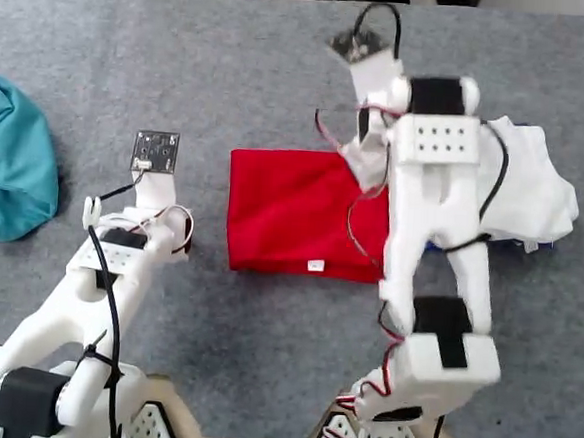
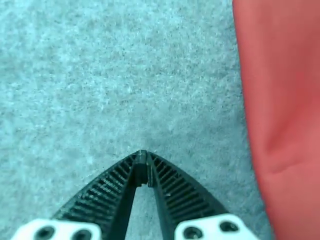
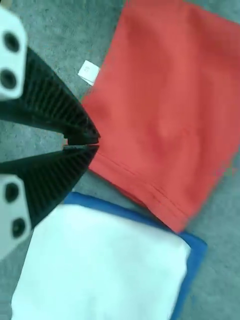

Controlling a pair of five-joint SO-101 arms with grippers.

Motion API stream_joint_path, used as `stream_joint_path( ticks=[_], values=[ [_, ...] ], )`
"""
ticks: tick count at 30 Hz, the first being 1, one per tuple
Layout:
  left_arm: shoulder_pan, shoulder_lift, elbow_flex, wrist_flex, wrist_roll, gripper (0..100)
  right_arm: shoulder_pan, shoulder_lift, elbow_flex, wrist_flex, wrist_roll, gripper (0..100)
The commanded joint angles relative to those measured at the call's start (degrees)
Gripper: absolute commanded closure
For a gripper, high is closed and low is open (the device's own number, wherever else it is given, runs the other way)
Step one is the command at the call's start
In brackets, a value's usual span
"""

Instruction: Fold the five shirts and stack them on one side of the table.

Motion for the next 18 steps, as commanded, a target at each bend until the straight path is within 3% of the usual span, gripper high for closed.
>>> stream_joint_path(
  ticks=[1, 6, 9, 15, 18],
  values=[
    [0.48, -1.49, -9.27, 3.43, -0.09, 97, 1.58, -6.55, 18.86, -11.6, 0.62, 98.5],
    [5.14, -0.35, -23.34, 10.02, 0.26, 97, 3.96, -7.16, 35.91, -22.95, 0.35, 98.5],
    [8.31, 5.1, -28.18, 8.26, 0.26, 97, 5.8, -7.43, 41.89, -28.13, 0.18, 98.5],
    [10.95, 30.33, -38.9, 0.97, 2.2, 97, 7.03, -7.52, 47.34, -34.9, 0.26, 98.5],
    [11.03, 43.6, -47.87, 2.64, 3.87, 97, 7.12, -7.69, 47.16, -34.9, 0.26, 98.5]
  ],
)
